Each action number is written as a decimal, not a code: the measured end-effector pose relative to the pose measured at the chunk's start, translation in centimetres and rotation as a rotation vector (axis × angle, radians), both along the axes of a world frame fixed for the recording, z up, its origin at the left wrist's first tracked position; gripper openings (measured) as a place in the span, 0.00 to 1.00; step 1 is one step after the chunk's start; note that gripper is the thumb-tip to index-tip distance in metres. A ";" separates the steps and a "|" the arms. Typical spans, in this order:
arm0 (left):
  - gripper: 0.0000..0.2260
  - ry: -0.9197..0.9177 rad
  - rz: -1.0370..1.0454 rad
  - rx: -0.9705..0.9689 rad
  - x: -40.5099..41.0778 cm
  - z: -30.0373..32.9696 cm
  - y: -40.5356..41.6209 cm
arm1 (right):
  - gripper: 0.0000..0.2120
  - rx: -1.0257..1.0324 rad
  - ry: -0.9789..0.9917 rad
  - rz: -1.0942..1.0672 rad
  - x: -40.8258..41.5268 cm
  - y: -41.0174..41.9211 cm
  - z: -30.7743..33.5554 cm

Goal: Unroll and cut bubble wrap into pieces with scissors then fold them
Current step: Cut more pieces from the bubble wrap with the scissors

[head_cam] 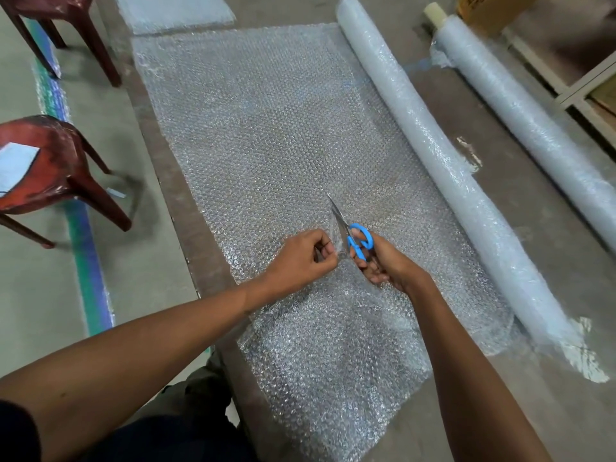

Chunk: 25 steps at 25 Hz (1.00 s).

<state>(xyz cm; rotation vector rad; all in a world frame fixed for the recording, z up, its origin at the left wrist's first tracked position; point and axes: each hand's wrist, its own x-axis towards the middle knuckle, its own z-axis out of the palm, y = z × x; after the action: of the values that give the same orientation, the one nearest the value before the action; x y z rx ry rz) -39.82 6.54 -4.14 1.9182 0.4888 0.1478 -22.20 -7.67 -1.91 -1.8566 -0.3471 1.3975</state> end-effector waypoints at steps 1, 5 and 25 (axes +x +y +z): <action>0.05 -0.007 -0.016 0.015 0.1 0.0 0.0 | 0.26 0.007 -0.008 0.002 0.0 0.3 0.1; 0.05 -0.035 -0.192 0.190 0.4 -0.2 1.3 | 0.27 0.021 -0.032 0.015 0.0 2.0 0.4; 0.05 0.041 -0.031 0.430 3.8 -3.8 11.7 | 0.21 -0.023 -0.009 -0.091 -0.5 3.8 0.4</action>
<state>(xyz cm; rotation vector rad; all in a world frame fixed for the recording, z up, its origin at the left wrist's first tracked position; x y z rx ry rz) -35.98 18.28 -7.96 2.3518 0.4815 0.2066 -22.68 -3.86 -1.48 -1.8741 -0.2483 1.3375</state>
